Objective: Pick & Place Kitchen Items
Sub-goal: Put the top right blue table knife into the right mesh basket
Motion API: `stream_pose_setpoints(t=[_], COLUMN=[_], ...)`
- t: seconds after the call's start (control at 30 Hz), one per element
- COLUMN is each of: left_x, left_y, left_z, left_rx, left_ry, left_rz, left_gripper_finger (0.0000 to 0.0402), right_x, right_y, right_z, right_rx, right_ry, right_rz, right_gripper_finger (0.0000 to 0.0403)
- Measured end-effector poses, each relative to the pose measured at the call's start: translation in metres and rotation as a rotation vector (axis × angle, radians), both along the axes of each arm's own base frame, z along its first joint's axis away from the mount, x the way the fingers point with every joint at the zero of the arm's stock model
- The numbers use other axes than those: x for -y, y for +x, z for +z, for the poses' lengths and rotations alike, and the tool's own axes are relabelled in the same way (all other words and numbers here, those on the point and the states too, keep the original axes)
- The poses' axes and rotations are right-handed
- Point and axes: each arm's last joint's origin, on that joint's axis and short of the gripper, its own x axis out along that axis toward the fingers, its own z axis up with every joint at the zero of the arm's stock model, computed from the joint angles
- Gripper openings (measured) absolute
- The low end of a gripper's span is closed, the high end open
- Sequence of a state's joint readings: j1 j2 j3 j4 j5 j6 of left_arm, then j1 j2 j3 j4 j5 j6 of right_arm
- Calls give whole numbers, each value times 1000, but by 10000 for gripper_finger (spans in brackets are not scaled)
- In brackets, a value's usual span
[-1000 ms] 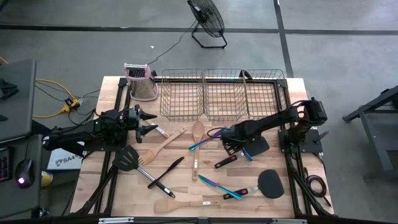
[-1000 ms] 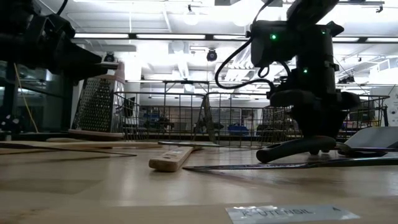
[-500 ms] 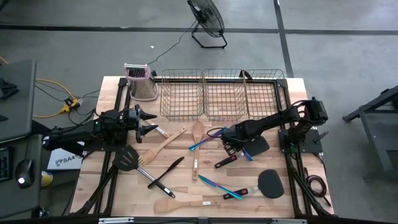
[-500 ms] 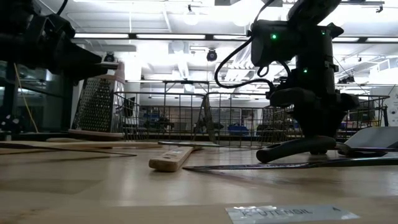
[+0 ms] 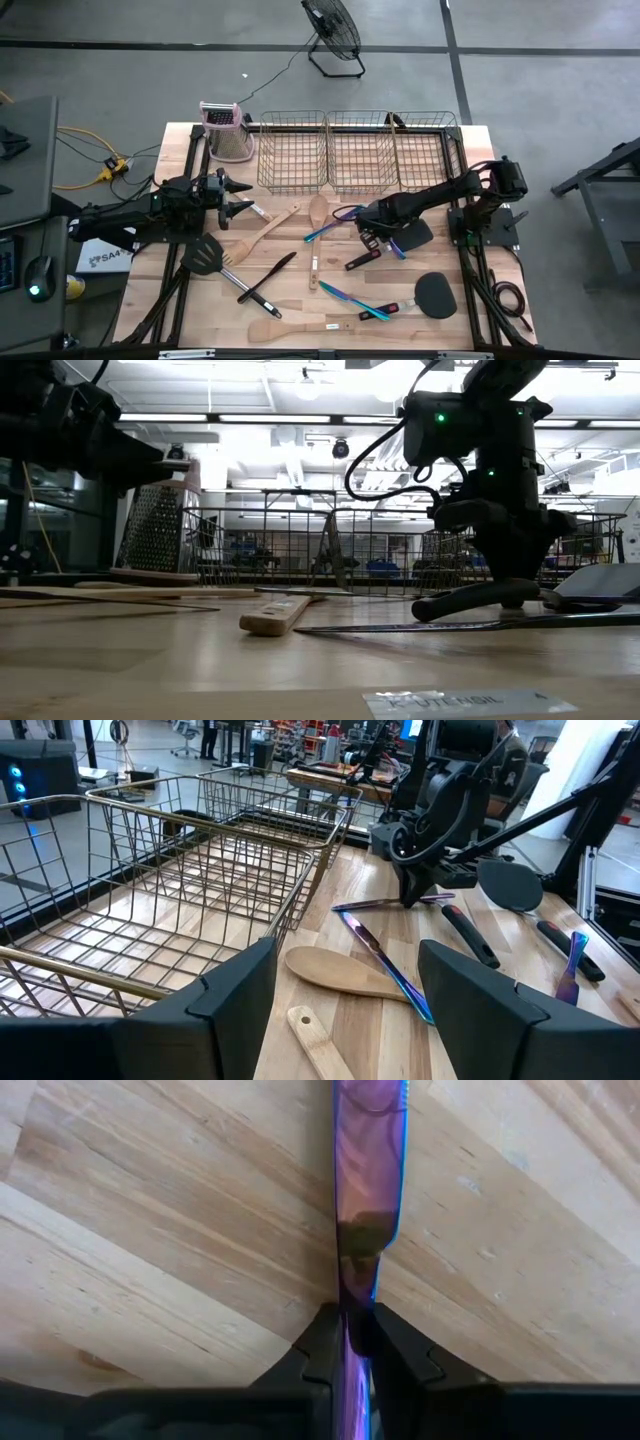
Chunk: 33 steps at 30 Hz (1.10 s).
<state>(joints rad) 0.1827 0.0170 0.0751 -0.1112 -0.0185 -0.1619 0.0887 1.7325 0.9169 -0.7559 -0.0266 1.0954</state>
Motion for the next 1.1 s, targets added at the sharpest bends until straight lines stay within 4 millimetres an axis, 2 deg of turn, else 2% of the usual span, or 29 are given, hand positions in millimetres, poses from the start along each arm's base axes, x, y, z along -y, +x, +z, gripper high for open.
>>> stream_pose_setpoints(t=[0.5,0.8,1.1], left_x=[0,0,0], left_y=[0,0,0], left_z=[0,0,0], left_rx=[0,0,0], left_ry=[0,0,0], left_rz=[0,0,0], left_gripper_finger=[241,241,241], right_x=[-3,-5,-19], right_y=[14,15,25], right_z=[20,34,59], right_rx=[5,-43,-22], right_ry=[32,34,30], right_rz=[52,63,112], right_gripper_finger=[28,28,28])
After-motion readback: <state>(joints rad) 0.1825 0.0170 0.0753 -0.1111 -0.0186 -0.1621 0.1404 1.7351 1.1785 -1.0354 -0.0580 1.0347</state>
